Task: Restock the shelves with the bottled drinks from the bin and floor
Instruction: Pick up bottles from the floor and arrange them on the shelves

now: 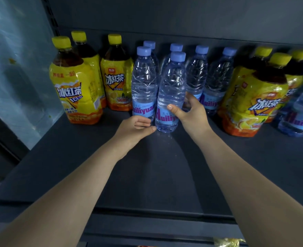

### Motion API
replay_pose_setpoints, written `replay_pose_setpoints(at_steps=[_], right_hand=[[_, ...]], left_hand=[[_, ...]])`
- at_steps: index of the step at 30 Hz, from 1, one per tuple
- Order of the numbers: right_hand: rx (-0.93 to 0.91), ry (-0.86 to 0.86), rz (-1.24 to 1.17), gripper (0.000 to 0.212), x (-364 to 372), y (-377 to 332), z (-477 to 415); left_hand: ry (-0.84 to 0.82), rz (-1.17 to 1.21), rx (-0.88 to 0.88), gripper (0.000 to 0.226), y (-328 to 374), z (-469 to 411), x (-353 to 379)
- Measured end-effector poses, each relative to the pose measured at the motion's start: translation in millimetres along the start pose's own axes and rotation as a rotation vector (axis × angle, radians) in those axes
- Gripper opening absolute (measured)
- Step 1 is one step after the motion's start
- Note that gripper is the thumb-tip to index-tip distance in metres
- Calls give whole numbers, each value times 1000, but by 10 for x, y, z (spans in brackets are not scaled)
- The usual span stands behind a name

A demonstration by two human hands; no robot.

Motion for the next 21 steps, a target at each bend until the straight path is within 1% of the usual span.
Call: replay_pose_setpoints(at_steps=[3, 6, 9, 13, 16, 18, 21], right_hand=[[3, -1, 27, 61, 26, 68, -108], [14, 2, 47, 62, 44, 94, -195], [30, -5, 65, 73, 60, 142, -262], [46, -17, 56, 77, 60, 207, -286], [48, -38, 67, 73, 61, 186, -271], [59, -71, 89, 63, 72, 188, -220], [91, -164, 208, 57, 101, 260, -76]], left_hand=[[6, -17, -2, 28, 17, -27, 13], [5, -20, -8, 29, 18, -55, 41], [1, -26, -10, 30, 16, -73, 58], [-7, -25, -5, 27, 26, -80, 69], [-5, -26, -5, 27, 27, -76, 69], [-9, -25, -7, 29, 31, -67, 63], [-17, -43, -2, 30, 47, -38, 50]])
Point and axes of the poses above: each hand's wrist, its own z-axis away from the middle knuckle, its own x-axis out of the palm, y = z × x, the point moved 7 cm from there along -z, towards the middle knuckle, and after that the axes turned 13 degrees about -z, right-handed, at the moved point
